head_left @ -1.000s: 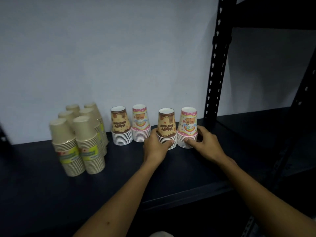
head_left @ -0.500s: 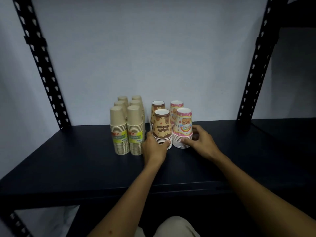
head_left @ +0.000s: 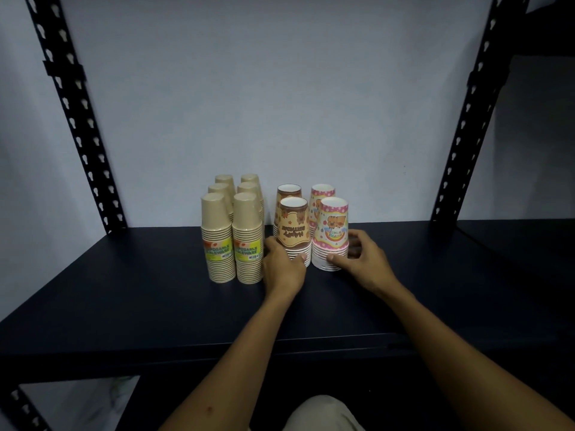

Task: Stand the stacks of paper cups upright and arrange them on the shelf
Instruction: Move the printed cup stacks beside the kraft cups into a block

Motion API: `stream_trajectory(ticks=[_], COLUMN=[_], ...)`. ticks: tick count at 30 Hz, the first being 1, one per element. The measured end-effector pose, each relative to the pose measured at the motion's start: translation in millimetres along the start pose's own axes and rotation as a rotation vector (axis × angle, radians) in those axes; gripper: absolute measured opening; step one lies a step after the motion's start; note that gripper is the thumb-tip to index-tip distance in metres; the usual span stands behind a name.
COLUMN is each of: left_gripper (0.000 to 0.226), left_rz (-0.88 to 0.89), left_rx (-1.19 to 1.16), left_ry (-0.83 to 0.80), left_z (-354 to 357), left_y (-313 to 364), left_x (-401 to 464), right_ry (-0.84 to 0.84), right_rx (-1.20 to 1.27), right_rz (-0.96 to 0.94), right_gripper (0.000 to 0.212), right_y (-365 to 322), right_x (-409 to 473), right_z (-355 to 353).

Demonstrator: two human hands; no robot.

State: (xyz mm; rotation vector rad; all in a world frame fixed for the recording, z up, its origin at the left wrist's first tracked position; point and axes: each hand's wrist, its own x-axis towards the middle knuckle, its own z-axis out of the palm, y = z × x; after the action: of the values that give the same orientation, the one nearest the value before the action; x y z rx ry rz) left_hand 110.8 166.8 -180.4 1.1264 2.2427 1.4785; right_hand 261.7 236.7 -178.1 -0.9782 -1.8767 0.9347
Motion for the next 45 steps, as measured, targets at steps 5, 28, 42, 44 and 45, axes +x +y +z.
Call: stream_trajectory(ticks=[5,28,42,44,45], left_gripper=[0.053,0.046,0.046,0.046,0.046], left_rz=[0.040,0.031,0.051,0.052,0.055], left_rx=[0.028,0.087,0.079,0.083,0.085], left_ry=[0.030,0.048,0.058,0.059,0.059], left_z=[3.1,-0.7,-0.8,-0.6,-0.5], left_y=[-0.4,4.0,0.9,0.8,0.9], left_x=[-3.2,-9.9,-9.6,-9.9,-10.0], right_ry=[-0.031,-0.018,-0.025,-0.024,-0.022], right_rx=[-0.010,-0.159,-0.195,-0.195,-0.196], right_rz=[0.012,-0.008,-0.010,-0.010,-0.013], right_gripper=[0.066,0.061,0.063,0.062,0.062], right_y=[2.4,7.8,8.4,8.5,8.6], right_x=[0.3,0.8,0.7,0.6,0.5], right_z=[-0.8,1.2,1.8,1.9,1.7])
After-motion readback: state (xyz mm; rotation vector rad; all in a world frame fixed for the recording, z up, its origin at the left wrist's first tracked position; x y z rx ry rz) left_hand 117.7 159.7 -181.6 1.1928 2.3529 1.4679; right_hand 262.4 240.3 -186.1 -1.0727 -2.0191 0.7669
